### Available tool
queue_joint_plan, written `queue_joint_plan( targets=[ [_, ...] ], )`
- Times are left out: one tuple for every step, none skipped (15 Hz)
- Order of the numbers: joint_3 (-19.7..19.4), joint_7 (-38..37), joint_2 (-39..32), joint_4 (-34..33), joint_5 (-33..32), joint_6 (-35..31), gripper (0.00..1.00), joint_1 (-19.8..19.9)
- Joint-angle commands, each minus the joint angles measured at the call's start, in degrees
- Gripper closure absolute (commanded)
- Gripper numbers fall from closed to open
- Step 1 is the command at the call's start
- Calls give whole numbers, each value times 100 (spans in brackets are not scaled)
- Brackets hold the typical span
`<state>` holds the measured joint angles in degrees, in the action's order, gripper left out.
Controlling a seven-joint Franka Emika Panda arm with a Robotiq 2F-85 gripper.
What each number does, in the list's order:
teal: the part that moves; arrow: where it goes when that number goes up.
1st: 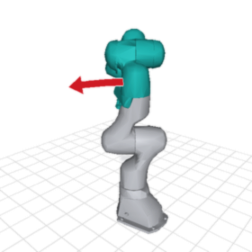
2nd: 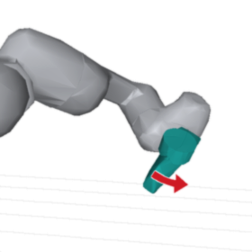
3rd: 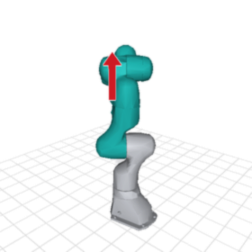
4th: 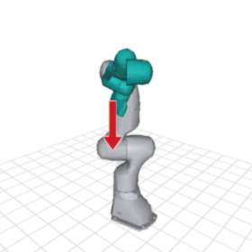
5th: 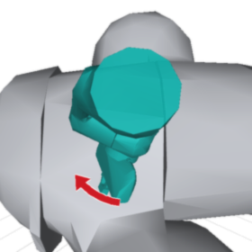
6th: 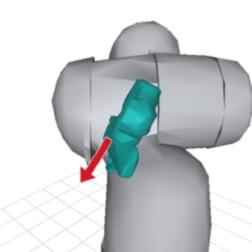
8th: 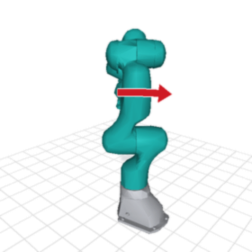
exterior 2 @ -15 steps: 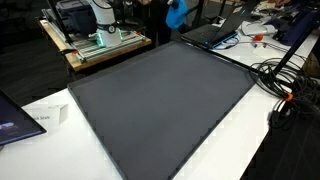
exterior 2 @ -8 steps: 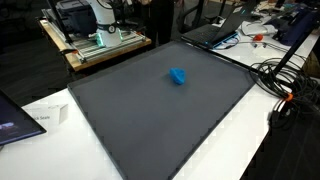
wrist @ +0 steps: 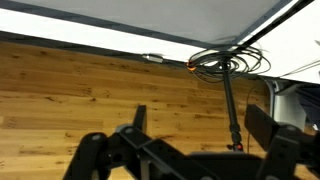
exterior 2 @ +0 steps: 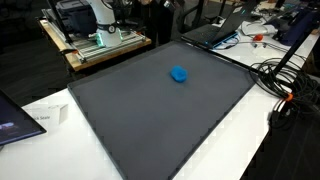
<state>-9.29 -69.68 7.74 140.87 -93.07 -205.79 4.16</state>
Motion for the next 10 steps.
queue_joint_plan(
  targets=[
    [251, -497, 81, 59, 67, 961, 0, -107],
    [342, -665, 4, 37, 13, 1232, 0, -142],
    [428, -778, -56, 41, 20, 1509, 0, -176],
    [518, -858, -163, 50, 62, 1756, 0, -213],
    [566, 133, -196, 325, 1127, 2011, 0, -273],
    [656, -638, -329, 134, 578, 2251, 0, -320],
    [705, -338, -433, 214, 967, 2446, 0, -396],
    [752, -198, -521, 263, 1247, 2604, 0, -452],
    [794, 16, -625, 318, 1652, 2774, 0, -525],
    [843, 282, -703, 361, 2097, 2935, 0, -598]
  ],
)
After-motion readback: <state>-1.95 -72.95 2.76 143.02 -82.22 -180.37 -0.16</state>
